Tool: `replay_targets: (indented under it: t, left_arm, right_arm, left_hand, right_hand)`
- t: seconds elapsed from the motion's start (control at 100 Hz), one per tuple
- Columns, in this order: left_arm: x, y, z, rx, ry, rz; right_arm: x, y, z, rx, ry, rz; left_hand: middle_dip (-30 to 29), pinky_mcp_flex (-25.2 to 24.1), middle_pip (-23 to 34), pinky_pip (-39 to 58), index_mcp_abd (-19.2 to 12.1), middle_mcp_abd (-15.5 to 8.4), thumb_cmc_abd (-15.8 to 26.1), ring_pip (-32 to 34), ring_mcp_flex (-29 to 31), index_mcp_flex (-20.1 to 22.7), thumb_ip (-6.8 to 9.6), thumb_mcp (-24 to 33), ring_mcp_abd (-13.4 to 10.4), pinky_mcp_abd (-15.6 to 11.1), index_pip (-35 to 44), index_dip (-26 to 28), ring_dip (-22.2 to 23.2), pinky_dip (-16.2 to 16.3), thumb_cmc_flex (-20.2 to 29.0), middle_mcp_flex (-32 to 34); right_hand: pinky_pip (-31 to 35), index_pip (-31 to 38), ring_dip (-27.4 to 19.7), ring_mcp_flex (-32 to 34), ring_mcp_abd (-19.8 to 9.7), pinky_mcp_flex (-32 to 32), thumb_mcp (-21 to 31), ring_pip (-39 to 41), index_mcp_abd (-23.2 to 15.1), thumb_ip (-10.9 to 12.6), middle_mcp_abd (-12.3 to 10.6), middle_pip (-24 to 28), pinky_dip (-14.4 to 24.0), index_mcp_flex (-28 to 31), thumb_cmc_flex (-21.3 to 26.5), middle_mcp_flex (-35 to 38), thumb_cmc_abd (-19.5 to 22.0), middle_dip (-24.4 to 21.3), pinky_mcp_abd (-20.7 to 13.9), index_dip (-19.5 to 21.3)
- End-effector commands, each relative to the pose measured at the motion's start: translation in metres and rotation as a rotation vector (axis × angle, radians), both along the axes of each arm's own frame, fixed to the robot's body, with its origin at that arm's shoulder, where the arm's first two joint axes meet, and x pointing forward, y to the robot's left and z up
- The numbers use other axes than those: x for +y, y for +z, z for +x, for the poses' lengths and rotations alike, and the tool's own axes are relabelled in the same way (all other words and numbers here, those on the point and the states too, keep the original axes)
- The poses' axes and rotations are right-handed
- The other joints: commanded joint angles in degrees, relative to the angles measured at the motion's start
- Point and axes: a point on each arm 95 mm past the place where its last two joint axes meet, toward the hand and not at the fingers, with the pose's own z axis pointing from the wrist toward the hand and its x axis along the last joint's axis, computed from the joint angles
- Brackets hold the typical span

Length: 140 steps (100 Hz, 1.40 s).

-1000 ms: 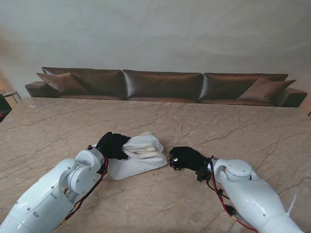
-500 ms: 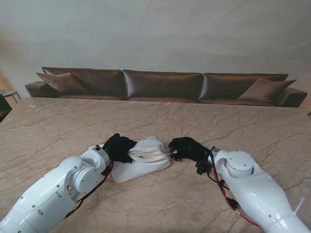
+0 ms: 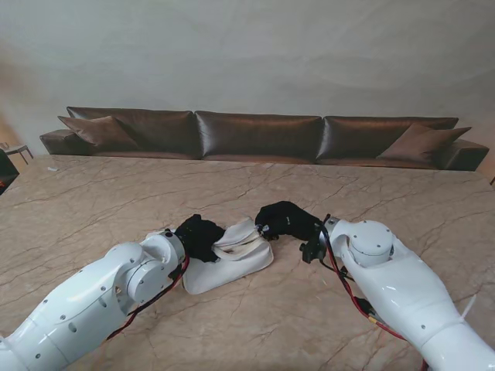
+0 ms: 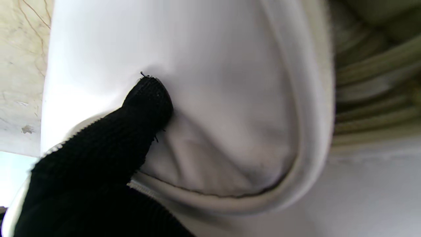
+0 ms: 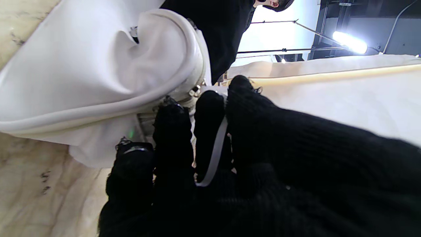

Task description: Pack the cosmetics bag

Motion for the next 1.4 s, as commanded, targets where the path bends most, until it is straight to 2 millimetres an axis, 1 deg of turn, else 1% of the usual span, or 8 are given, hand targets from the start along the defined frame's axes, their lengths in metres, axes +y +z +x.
replay_targets:
  t: [0.0,0.27,0.37,0.42,0.49,0.61,0.8,1.39]
  left_arm:
    - [-0.016,-0.035,-0.027,0.105,-0.057,0.034]
    - [-0.018,-0.036,-0.032,0.097,-0.091,0.047]
    - [-0.01,-0.035,-0.032,0.092,-0.055,0.006]
    - [-0.006,-0.033,-0.032,0.099,-0.03,-0.027]
    - [0.0,-0.031,-0.034,0.112,0.007,-0.079]
    - [0.01,-0.029,-0.037,0.133,0.072,-0.174]
    - [0.023,-0.026,-0.04,0.109,0.142,-0.267]
    - [0.05,0.012,-0.044,0.026,0.233,-0.341]
  right_arm:
    - [0.024,0.038,0.009,-0.089,0.044,0.065]
    - [0.028,0.027,0.005,-0.045,0.118,0.049]
    - [0.02,0.017,0.001,-0.009,0.118,0.041]
    - [0.016,0.013,-0.002,0.007,0.124,0.034]
    - [0.01,0.007,-0.005,0.026,0.128,0.027]
    - [0.001,-0.002,-0.012,0.05,0.113,0.027]
    - [-0.007,-0.012,-0.019,0.073,0.101,0.029]
    - [-0.011,-0.022,-0.021,0.083,0.083,0.039]
  left_hand:
    - [0.8,-0.7,6.3,1.2,-15.3,-8.9,14.6,1.6,1.3,9.9,8.82,12.1,-0.6,-0.5,14.4,1.0,0.8,0.6,13.8,5.2]
    - [0.9,0.1,5.1,1.6,-14.4,-10.1,14.5,0.5,1.2,7.0,8.13,11.6,-2.0,-1.3,13.1,-0.7,0.2,0.3,12.0,3.9]
    - [3.9,-0.5,-3.8,1.6,-13.2,-9.3,9.3,-3.4,-0.9,2.8,-0.27,9.1,-2.3,-1.7,9.8,-9.4,0.3,-0.1,11.1,3.1]
    - [6.1,-1.7,-10.9,0.8,-14.6,-8.4,5.7,-6.9,-3.6,-1.3,-1.68,11.1,-2.5,-1.7,8.6,-15.2,-1.5,-0.2,5.3,2.5]
    - [4.1,-3.5,-16.4,-1.5,-13.1,-6.8,3.0,-12.3,-8.2,-7.8,3.58,16.2,-2.7,-1.6,5.8,-19.8,-6.6,-0.7,-11.4,-2.0]
    - [-20.1,-8.2,-13.5,-7.9,-5.7,-5.0,8.2,-23.0,-17.1,-16.7,13.83,12.6,-2.3,-1.3,-8.8,-25.2,-13.9,-1.6,-28.2,-18.9]
    - [-31.7,-13.9,-22.7,-19.6,0.1,-1.6,1.1,-36.2,-28.2,-24.0,11.51,8.4,-2.4,-1.7,-26.3,-39.7,-25.3,-5.5,-30.5,-33.2]
    - [-38.7,-18.6,-28.5,-31.4,2.8,1.6,-4.3,-44.7,-37.9,-26.6,9.49,6.6,-0.2,-0.7,-36.9,-47.2,-36.9,-8.7,-34.3,-40.1]
  right_hand:
    - [2.3,4.8,0.8,1.0,-0.1,0.6,-0.1,-0.3,-17.5,-0.9,-4.5,-0.5,1.0,0.1,0.2,0.2,1.5,-0.9,-0.8,-0.2]
    - [3.3,4.8,0.9,0.9,-0.1,1.0,-0.2,-0.1,-17.3,-0.9,-4.5,-0.5,1.4,0.1,0.1,0.1,1.7,-0.9,-1.3,-0.6]
    - [3.3,5.9,1.1,0.8,0.0,0.7,0.3,0.0,-17.9,-1.0,-4.6,-0.3,1.4,0.3,0.3,0.1,1.4,-0.8,-1.1,0.8]
    - [3.2,5.7,1.4,0.8,0.1,0.6,0.6,-0.1,-18.1,-1.1,-4.6,-0.1,1.5,0.8,0.2,0.2,1.3,-0.7,-1.1,2.3]
    - [3.2,5.4,1.6,0.8,0.1,0.7,0.9,-0.1,-18.4,-1.1,-4.7,-0.1,1.5,1.1,0.2,0.1,1.3,-0.6,-1.1,3.5]
    - [3.2,5.7,1.6,0.8,0.1,0.6,0.9,-0.1,-18.6,-1.0,-4.7,0.0,1.5,1.1,0.2,0.2,1.2,-0.4,-1.2,4.3]
    - [3.2,5.3,1.7,0.8,0.2,0.6,0.8,-0.1,-18.6,-1.1,-4.7,0.0,1.5,1.2,0.2,0.2,1.2,-0.4,-1.1,4.8]
    - [3.2,4.9,1.9,0.8,0.1,0.7,0.7,-0.2,-18.6,-1.1,-4.7,0.1,1.6,1.5,0.4,0.3,1.3,-0.3,-1.0,5.8]
